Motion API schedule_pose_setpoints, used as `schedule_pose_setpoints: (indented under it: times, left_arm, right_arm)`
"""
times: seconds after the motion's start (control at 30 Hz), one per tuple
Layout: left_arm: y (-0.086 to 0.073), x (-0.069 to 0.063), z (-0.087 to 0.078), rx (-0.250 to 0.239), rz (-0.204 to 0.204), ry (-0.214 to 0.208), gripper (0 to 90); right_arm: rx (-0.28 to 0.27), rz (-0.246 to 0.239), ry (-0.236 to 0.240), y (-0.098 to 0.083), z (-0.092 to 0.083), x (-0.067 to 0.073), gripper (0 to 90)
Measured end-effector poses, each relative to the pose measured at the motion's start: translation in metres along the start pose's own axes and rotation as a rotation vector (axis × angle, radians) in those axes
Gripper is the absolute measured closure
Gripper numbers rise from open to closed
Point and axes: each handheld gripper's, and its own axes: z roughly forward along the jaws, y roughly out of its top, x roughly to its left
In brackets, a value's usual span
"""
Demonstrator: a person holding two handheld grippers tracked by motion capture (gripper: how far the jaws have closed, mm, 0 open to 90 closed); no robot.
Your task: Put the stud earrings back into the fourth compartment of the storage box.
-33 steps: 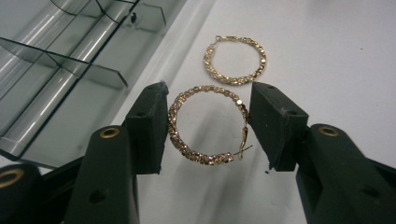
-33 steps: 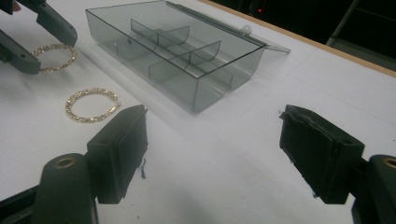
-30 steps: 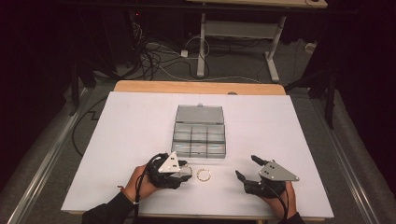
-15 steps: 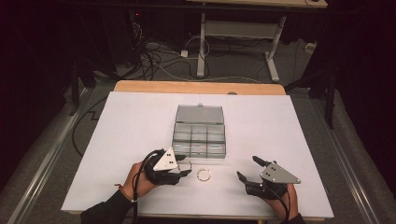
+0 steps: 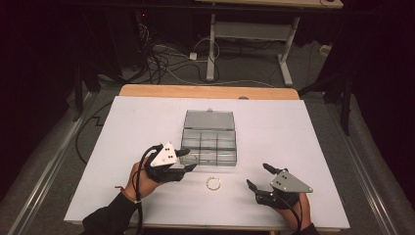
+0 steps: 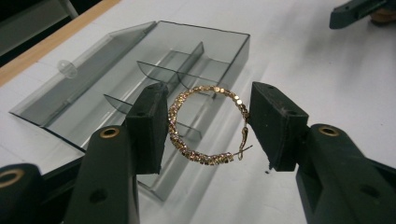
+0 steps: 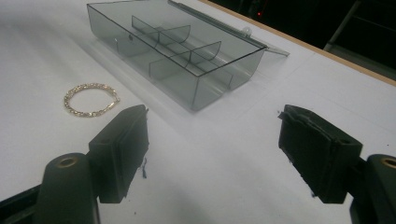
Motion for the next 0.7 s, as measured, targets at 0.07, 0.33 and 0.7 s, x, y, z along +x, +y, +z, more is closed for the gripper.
schedule_pose_setpoints:
  times: [0.07,0.33,0.7]
  left_arm:
    - [0.0,0.004,0.0,-0.002,-0.01,0.003,46.8]
    - [0.0,0.017,0.009,0.013,-0.02,0.017,46.8]
    - [0.0,0.035,0.027,0.047,-0.054,0.0,46.7]
  right_arm:
    - [0.002,-0.002,0.003,0.0,0.001,0.0,24.3]
    - [0.013,-0.005,0.007,-0.001,0.003,0.002,25.0]
    - [0.025,-0.025,0.002,-0.002,0.001,0.006,25.0]
